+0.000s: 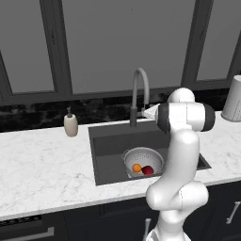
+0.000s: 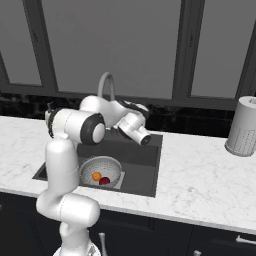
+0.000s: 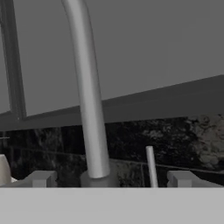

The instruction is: Put the colander in the sink, put the tangerine, pear in the colander, and turn on the sink faucet and pour water over the colander.

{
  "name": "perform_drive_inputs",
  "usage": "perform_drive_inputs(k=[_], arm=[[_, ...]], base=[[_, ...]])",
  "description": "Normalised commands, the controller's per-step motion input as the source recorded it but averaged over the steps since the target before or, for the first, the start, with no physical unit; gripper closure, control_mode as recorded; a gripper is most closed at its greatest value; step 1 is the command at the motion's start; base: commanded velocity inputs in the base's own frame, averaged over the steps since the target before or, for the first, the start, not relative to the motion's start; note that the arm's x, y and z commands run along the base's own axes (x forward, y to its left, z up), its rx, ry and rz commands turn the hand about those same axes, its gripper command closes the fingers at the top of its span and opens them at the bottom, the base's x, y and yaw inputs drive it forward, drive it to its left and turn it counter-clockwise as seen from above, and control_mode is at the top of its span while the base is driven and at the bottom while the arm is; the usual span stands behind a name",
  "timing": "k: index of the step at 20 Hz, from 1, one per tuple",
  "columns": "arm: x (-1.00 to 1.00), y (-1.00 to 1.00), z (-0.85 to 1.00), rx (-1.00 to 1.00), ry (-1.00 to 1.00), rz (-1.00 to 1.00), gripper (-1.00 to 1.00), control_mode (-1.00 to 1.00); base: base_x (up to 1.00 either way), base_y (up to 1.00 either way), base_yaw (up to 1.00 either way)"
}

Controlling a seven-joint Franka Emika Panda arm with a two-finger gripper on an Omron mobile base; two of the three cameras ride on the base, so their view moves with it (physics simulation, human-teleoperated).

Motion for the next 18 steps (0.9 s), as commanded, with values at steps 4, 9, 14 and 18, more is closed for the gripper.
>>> perform_drive_inputs(k=[4, 9, 14, 18], arm=[[0.29, 0.0, -0.05, 0.0, 0.0, 0.06, -1.0, -1.0], [0.26, 0.0, -0.16, 0.02, 0.0, 0.05, -1.0, -1.0], [0.22, 0.0, -0.21, 0.01, 0.0, 0.02, -1.0, -1.0], [0.23, 0.0, -0.09, 0.0, 0.0, 0.0, -1.0, -1.0]], base=[[0.0, 0.0, 0.0], [0.0, 0.0, 0.0], [0.0, 0.0, 0.0], [0.0, 0.0, 0.0]])
